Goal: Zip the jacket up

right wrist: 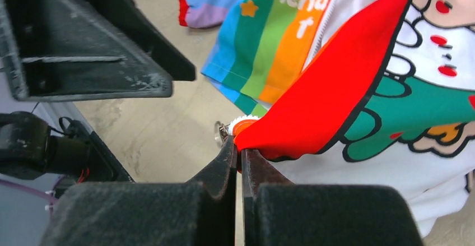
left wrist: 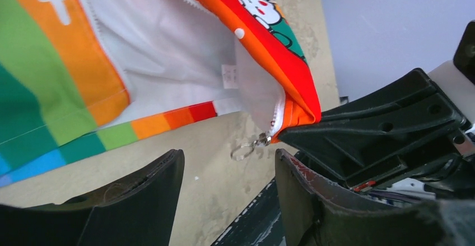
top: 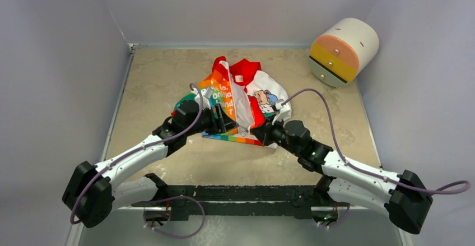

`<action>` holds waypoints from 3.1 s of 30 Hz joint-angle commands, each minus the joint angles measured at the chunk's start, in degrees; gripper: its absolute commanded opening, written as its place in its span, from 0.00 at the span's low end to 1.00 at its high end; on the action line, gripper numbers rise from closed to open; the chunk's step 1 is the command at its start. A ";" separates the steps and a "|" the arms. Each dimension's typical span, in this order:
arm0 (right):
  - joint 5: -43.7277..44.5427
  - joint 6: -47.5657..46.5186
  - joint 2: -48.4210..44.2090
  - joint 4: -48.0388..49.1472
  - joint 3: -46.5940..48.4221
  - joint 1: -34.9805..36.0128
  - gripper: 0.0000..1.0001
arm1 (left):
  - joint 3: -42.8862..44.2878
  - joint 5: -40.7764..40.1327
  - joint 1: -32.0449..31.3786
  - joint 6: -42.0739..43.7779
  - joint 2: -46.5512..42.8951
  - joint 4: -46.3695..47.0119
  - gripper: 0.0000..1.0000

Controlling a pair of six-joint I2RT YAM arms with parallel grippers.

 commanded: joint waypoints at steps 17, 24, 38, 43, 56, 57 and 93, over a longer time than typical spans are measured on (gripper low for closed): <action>-9.81 -46.46 -17.96 44.46 -16.15 -0.06 0.00 | 1.19 6.54 -0.25 -4.39 0.15 19.61 0.55; -7.87 -62.10 -9.14 67.31 -19.92 -0.07 0.00 | 2.03 6.29 -0.29 -2.74 -1.51 17.67 0.55; -7.72 -64.75 6.41 76.45 -14.81 -2.03 0.00 | 4.39 5.14 -0.21 1.64 -5.06 10.99 0.55; -7.81 -61.08 5.04 72.20 -11.62 -4.14 0.00 | 5.60 4.59 -0.24 3.13 -6.29 8.08 0.55; -20.93 -55.51 1.72 62.66 -6.90 -13.69 0.00 | 10.22 1.84 -0.21 8.77 -9.06 -0.29 0.56; -24.25 -53.57 2.37 74.32 -11.45 -14.16 0.00 | 10.22 2.02 -0.21 8.72 -9.06 -0.27 0.56; -32.21 -9.64 -8.59 32.84 -6.87 -14.56 0.00 | 2.94 8.83 -0.26 0.27 -9.98 9.96 0.57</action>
